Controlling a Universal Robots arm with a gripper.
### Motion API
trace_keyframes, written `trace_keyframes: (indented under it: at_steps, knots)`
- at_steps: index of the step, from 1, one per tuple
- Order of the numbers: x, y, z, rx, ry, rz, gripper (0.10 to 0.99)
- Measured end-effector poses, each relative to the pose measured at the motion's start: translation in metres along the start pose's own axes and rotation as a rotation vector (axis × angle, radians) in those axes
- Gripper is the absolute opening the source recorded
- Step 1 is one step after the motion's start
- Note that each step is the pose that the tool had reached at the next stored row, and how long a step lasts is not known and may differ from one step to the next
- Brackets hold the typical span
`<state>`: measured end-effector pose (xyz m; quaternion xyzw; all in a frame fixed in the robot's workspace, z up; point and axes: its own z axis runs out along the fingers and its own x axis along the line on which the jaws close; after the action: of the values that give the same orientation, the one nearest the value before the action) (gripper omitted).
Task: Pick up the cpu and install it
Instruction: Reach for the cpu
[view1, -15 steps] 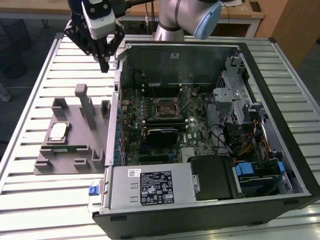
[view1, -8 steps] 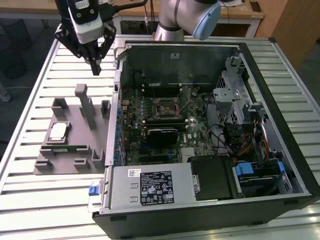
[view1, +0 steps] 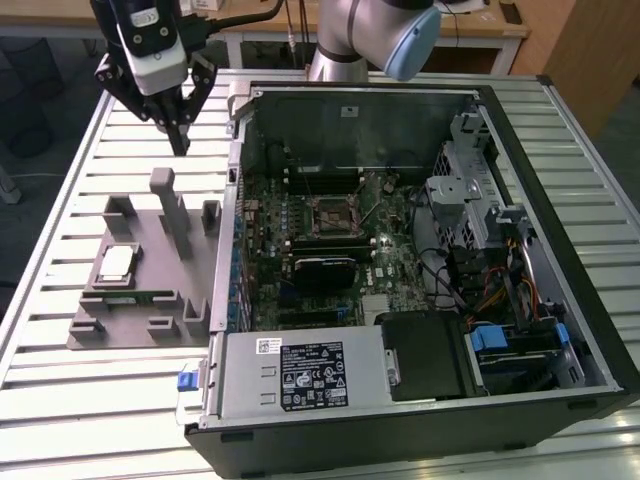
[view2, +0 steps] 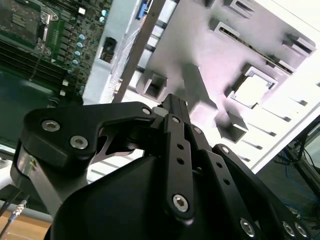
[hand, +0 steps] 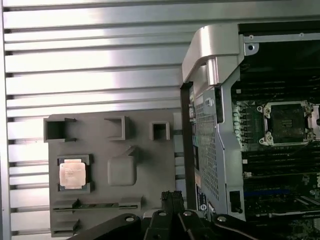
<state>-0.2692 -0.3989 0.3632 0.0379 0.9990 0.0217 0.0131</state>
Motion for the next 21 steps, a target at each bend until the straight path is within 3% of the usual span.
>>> trace_keyframes:
  at_steps: [21]
  knots:
    - [0.0633,-0.0055,0.0153,0.000,-0.0001,0.000,0.106]
